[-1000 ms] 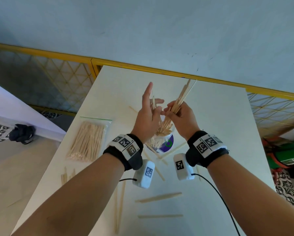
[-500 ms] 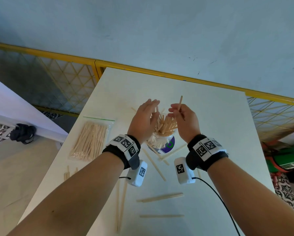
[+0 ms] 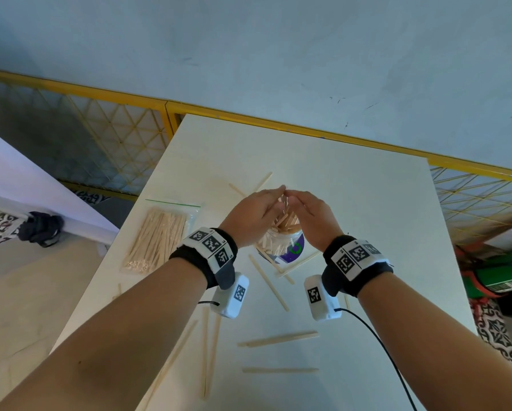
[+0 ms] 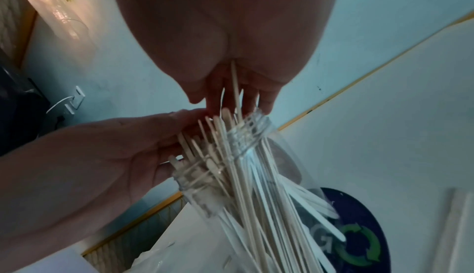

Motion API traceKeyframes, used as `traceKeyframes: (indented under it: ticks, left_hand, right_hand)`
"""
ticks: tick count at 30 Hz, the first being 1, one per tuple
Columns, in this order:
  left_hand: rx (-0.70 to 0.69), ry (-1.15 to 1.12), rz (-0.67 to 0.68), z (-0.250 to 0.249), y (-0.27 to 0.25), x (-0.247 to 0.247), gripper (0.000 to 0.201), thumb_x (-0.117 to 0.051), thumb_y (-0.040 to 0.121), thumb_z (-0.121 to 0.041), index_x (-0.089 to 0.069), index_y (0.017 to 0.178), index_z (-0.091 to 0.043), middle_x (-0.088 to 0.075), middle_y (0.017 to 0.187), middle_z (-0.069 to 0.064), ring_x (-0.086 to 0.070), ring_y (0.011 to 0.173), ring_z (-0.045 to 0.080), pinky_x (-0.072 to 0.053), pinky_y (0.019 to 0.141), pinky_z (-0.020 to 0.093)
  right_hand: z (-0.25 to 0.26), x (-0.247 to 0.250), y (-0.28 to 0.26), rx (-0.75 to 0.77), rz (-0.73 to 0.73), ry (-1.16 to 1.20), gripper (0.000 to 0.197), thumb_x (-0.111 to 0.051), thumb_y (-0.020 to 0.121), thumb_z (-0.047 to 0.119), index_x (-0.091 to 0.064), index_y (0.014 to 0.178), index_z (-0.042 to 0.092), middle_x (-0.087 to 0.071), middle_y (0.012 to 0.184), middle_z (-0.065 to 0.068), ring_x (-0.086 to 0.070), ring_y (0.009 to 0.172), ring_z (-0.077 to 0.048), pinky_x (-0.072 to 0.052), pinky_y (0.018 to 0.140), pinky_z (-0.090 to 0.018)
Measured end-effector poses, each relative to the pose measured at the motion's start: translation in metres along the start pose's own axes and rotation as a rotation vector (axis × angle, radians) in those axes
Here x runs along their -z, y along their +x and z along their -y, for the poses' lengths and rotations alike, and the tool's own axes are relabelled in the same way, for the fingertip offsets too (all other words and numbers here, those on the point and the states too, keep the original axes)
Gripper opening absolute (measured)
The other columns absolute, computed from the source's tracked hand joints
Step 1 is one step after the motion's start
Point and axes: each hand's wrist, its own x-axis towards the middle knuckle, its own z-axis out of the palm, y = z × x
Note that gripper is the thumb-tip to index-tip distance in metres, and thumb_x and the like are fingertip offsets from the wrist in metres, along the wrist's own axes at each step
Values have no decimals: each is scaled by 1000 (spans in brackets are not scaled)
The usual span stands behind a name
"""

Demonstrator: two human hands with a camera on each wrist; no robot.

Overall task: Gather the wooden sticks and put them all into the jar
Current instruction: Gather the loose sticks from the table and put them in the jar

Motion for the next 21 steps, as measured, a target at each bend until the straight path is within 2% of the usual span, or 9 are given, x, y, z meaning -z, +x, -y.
traceKeyframes:
  ticks: [2,4,6,8,10,13,16,18,21]
  left_hand:
    - [16,-122,-51,-1,-6,2,45,-40,103,-23,-38,147,-13,-49,146,4,-44,134,12,-30,103,13]
    - [45,-228,-202,5,-11,5,41,-41,103,-23,-43,143,-13,-50,145,0,-44,132,6,-31,105,13]
    - [113,-233,-342,22,-14,7,35,-42,103,-19,-52,135,-10,-57,137,3,-51,124,8,-40,105,21]
    - [231,-143,-342,46,-12,4,33,-44,101,-15,-55,132,-8,-58,136,7,-53,125,16,-39,108,30]
    - [324,21,-155,69,-6,-5,40,-44,100,-14,-47,140,-10,-46,147,11,-42,137,25,-29,113,31]
    - [254,269,188,85,15,-15,50,-39,101,-16,-29,151,-18,-19,161,14,-17,148,34,-12,119,38]
    - [115,546,432,89,45,-24,56,-37,101,-22,-17,153,-25,2,164,8,-3,149,36,-8,120,49]
    - [84,676,551,89,61,-29,64,-42,99,-24,-9,154,-30,12,163,0,7,150,33,-5,119,55]
    - [78,758,671,96,72,-29,71,-46,97,-23,-4,155,-29,15,163,-4,13,150,29,-3,119,57]
  right_hand:
    - [-5,4,-4,19,-40,65,32,-46,99,25,-56,129,22,-57,131,5,-51,119,-5,-36,96,-12]
    - [-13,10,-11,35,-150,143,31,-48,97,29,-56,128,26,-55,134,8,-49,123,-5,-36,101,-19]
    - [-26,15,-22,-21,-280,179,26,-48,96,25,-59,119,28,-60,128,5,-54,117,-9,-42,100,-26]
    - [-46,16,-37,-174,-328,70,27,-47,95,17,-59,118,25,-60,128,-1,-54,115,-15,-40,100,-30]
    - [-70,9,-55,-350,-266,-122,35,-50,94,19,-53,129,19,-52,137,-6,-43,128,-23,-31,105,-31]
    - [-90,-14,-79,-484,-70,-280,59,-51,94,39,-30,147,25,-23,157,-8,-13,146,-28,-15,116,-40]
    - [-93,-35,-91,-453,77,-437,65,-41,94,53,-7,149,43,9,161,2,12,148,-23,-1,118,-48]
    - [-93,-46,-94,-399,166,-554,62,-32,95,55,-1,149,44,16,160,5,20,146,-22,7,116,-48]
    - [-95,-54,-99,-386,228,-596,63,-28,97,54,4,150,40,20,158,6,27,143,-23,13,115,-43]
